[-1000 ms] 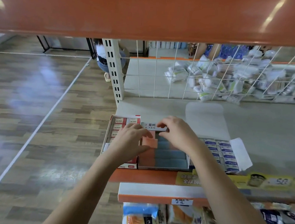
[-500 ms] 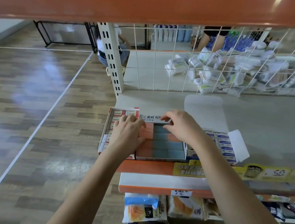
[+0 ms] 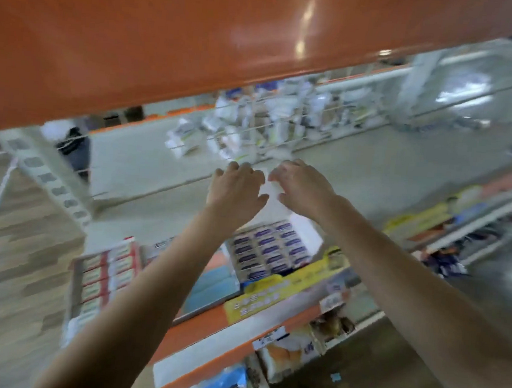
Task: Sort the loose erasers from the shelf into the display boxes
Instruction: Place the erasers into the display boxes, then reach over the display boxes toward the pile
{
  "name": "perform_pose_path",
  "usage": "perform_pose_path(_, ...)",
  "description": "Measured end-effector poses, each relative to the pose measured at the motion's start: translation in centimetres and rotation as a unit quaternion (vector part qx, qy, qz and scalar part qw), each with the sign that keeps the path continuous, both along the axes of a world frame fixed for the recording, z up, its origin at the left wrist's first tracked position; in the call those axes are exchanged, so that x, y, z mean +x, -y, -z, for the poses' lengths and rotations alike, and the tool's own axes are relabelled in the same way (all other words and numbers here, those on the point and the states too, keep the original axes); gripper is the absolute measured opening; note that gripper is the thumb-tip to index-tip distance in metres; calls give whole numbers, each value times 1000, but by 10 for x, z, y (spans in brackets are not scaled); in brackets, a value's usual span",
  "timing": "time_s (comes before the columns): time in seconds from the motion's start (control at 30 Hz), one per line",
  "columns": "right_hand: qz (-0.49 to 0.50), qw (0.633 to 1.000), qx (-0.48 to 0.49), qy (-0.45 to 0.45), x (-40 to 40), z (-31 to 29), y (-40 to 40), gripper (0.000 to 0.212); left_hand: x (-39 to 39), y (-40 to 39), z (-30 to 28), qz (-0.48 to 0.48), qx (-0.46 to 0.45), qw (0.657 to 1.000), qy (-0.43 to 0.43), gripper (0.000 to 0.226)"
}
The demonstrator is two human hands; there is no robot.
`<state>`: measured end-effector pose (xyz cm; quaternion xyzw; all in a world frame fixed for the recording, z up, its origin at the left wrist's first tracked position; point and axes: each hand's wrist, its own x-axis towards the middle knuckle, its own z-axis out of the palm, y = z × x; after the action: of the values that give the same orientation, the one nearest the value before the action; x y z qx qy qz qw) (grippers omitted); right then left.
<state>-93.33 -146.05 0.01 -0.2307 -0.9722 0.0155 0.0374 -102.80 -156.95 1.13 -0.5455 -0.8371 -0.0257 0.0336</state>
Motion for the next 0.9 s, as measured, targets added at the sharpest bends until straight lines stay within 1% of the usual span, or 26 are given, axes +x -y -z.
perform_pose_path(0.13, 122, 990, -31, 62, 69, 4, -88, 45, 59, -106, 2, 91, -44, 995, -5, 46)
perform_pose_path(0.23, 181, 980, -41, 77, 134, 13, -158, 49, 115, -183, 11, 141, -71, 987, 3, 48)
perform_pose_path(0.4, 240, 965, -39, 94, 244, 26, -268, 53, 213, -312, 28, 170, -78, 981, 49, 50)
perform_pose_path(0.53, 256, 961, -54, 92, 302, 35, -344, 52, 265, -395, 44, 158, -87, 980, 85, 51)
perform_pose_path(0.6, 260, 958, -72, 94, 314, 40, -377, 52, 272, -425, 51, 143, -87, 982, 88, 50)
perform_pose_path(0.7, 239, 963, -76, 93, 310, 46, -417, 52, 260, -461, 55, 102, -70, 988, 91, 49)
perform_pose_path(0.83, 202, 972, -99, 68, 277, 50, -468, 54, 220, -508, 62, 42, -47, 994, 86, 47)
perform_pose_path(0.9, 185, 977, -97, 50, 254, 49, -493, 53, 200, -530, 63, 26, -36, 997, 69, 44)
